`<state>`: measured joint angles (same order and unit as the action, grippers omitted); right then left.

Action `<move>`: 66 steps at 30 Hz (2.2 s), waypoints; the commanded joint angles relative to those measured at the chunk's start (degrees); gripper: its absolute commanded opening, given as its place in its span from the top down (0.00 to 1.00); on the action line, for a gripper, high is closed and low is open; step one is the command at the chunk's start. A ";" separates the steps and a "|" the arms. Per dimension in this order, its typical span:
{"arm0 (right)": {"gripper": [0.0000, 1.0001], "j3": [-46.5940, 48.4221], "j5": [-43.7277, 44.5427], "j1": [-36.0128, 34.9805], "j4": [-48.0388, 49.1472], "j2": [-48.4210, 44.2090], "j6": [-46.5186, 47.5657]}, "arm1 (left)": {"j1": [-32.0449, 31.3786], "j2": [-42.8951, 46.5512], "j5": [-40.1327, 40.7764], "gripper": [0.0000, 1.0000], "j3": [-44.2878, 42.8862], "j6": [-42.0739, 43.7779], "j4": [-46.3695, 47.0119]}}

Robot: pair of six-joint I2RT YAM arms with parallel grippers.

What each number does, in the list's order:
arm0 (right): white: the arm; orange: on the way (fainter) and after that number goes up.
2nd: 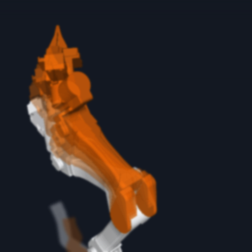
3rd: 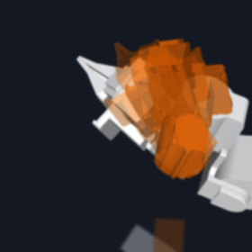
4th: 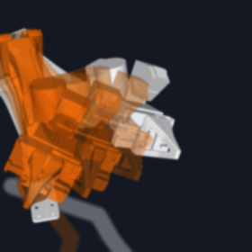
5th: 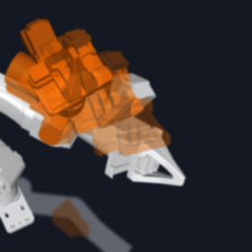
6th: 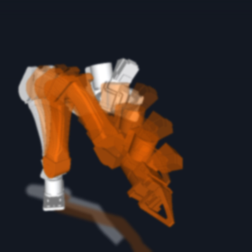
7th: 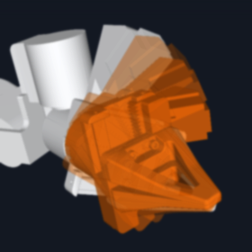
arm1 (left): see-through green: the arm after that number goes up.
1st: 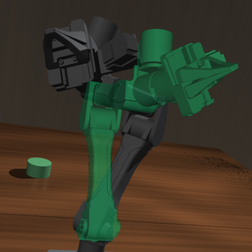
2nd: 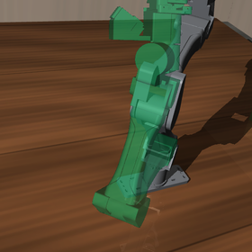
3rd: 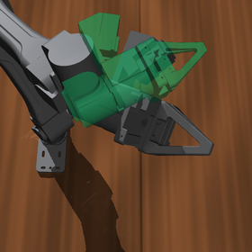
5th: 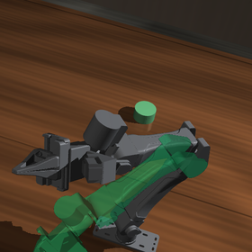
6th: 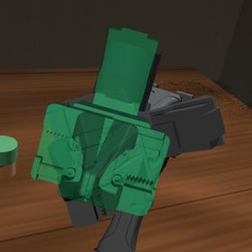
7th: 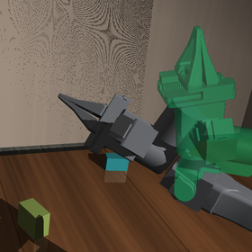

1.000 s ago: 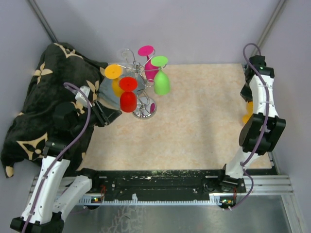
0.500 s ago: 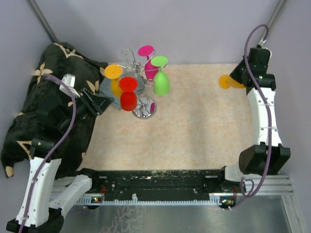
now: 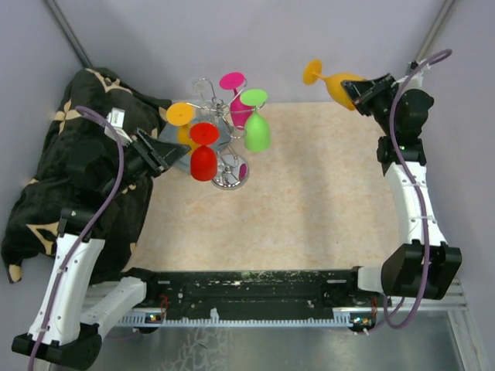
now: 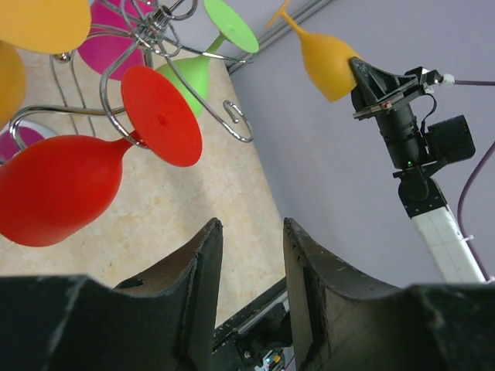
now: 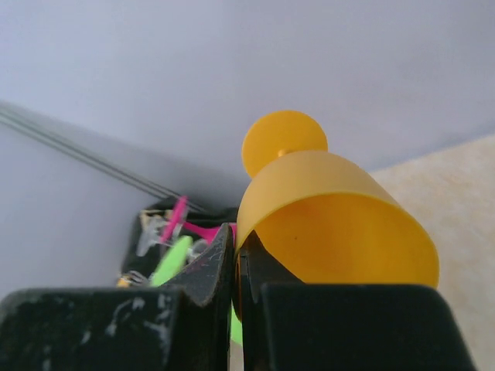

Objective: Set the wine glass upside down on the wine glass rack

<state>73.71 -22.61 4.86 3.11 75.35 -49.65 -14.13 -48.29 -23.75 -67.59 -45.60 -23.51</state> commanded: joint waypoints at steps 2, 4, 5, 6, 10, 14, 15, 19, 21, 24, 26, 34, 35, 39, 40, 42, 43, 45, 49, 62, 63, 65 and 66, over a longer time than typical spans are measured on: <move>1.00 -1.19 -8.08 -0.44 31.87 -4.91 -15.69 | -0.28 -1.66 -2.93 0.56 -2.89 -2.98 6.85; 1.00 -1.71 -10.11 -0.47 41.41 -3.88 -22.51 | -0.28 -2.53 -4.11 0.56 -2.87 -4.01 8.60; 1.00 -1.63 -11.14 -0.46 44.84 -3.02 -26.19 | -0.28 -2.92 -4.44 0.56 -2.59 -4.78 9.81; 1.00 -1.46 -12.18 -0.51 48.65 -2.05 -29.56 | -0.28 -3.32 -5.01 0.56 -2.14 -5.76 11.25; 1.00 -0.88 -14.31 -1.67 67.73 3.10 -45.24 | -0.28 -5.78 -7.73 0.55 -1.80 -8.95 16.53; 1.00 2.62 -16.41 -5.47 83.58 9.97 -57.04 | -0.28 -8.83 -11.11 0.55 -2.19 -12.66 22.47; 1.00 3.26 -16.80 -6.54 85.88 11.28 -58.79 | -0.28 -9.45 -11.83 0.55 -2.07 -13.74 24.30; 1.00 4.09 -18.20 -10.53 90.92 13.97 -61.39 | -0.22 -11.49 -14.27 0.55 -1.85 -18.08 32.18; 1.00 3.62 -18.75 -12.43 91.54 14.36 -60.87 | -0.28 -12.20 -15.53 0.55 -1.39 -20.89 37.18; 1.00 3.38 -18.87 -15.46 92.52 15.29 -60.33 | -0.28 -12.78 -16.51 0.54 -0.02 -25.14 44.73; 1.00 3.95 -18.79 -17.33 93.13 16.18 -60.30 | -0.28 -13.00 -16.75 0.54 1.54 -28.37 49.93; 1.00 5.54 -18.08 -23.22 93.57 18.78 -59.65 | -0.24 -12.33 -14.50 0.53 8.32 -38.87 67.56; 1.00 5.71 -18.08 -23.79 93.49 18.79 -59.50 | -0.28 -12.39 -14.17 0.53 8.72 -39.78 69.59; 1.00 6.37 -18.24 -26.04 93.70 21.84 -59.38 | -0.28 -12.92 -13.34 0.54 8.89 -41.26 73.31; 1.00 6.50 -18.42 -26.53 93.89 22.13 -59.36 | -0.28 -13.07 -13.14 0.54 8.86 -41.48 73.44; 1.00 6.45 -18.52 -26.99 94.14 22.46 -59.34 | -0.28 -13.17 -12.80 0.53 9.32 -42.40 75.41; 1.00 6.30 -18.44 -27.01 94.19 22.46 -59.34 | -0.26 -13.21 -12.47 0.54 9.58 -42.98 76.56; 1.00 6.33 -18.43 -27.01 94.31 22.59 -59.33 | -0.22 -13.25 -11.73 0.54 10.20 -44.34 78.70; 1.00 6.68 -18.37 -27.10 94.45 22.59 -59.51 | -0.22 -13.69 -11.31 0.54 10.32 -45.02 79.84; 1.00 7.62 -17.91 -27.10 94.87 22.40 -59.76 | -0.11 -14.78 -6.60 0.54 19.59 -55.87 92.79; 1.00 7.61 -17.92 -27.10 95.02 22.42 -59.87 | -0.07 -15.40 -5.74 0.54 20.60 -57.62 95.22; 1.00 7.43 -17.95 -27.18 95.26 22.25 -60.33 | -0.03 -17.01 -4.46 0.54 21.64 -60.64 100.62; 1.00 7.35 -18.03 -27.23 95.31 22.19 -60.38 | 0.04 -17.91 -4.15 0.54 21.77 -62.35 102.67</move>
<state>78.13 -41.87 -21.63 85.93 98.56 -109.58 -14.13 -64.01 -31.40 -47.18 -100.20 65.52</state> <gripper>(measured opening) 0.020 0.461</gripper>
